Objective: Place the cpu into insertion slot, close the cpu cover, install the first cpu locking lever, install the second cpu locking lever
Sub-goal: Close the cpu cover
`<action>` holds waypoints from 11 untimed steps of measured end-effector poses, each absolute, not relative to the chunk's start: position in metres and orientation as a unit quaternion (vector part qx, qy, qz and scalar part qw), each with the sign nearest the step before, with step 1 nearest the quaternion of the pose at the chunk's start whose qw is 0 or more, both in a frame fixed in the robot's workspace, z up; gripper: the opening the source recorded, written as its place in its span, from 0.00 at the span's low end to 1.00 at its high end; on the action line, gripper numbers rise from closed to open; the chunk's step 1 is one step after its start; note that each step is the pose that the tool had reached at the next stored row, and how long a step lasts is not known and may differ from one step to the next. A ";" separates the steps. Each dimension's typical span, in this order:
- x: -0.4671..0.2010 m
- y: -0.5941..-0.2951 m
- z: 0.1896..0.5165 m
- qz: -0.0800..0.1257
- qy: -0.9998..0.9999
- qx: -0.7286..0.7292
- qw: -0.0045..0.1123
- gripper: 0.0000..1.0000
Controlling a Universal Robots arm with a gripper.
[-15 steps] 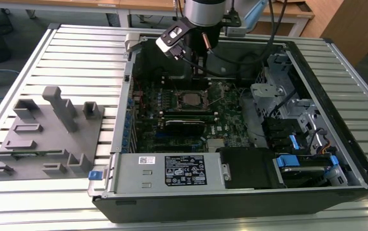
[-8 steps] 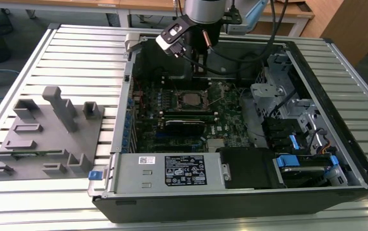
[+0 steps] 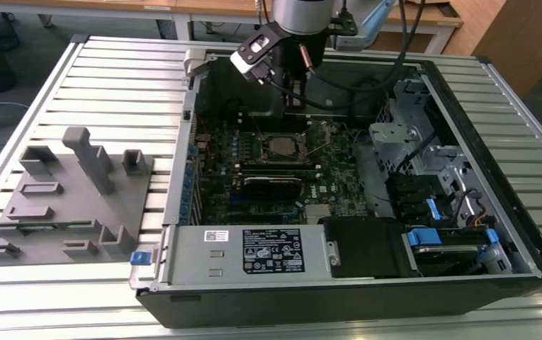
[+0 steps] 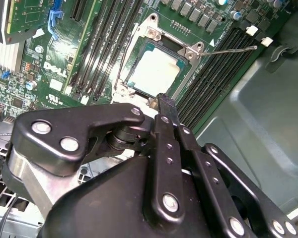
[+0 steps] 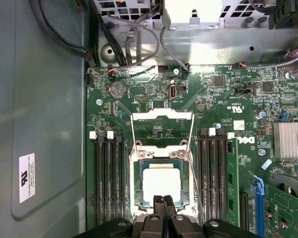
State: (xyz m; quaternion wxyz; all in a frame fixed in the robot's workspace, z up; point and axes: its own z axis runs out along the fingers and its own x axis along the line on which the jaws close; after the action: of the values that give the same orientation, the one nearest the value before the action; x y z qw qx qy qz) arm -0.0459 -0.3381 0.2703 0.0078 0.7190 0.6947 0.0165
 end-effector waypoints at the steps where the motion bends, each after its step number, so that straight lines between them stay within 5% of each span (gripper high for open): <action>1: -0.045 -0.338 0.270 0.017 0.695 0.719 0.008 0.11; 11: -0.035 -0.338 0.270 0.017 0.695 0.719 0.008 0.11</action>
State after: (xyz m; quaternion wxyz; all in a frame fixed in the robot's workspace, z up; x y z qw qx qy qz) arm -0.0350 -0.3381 0.2702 0.0078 0.7190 0.6948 0.0166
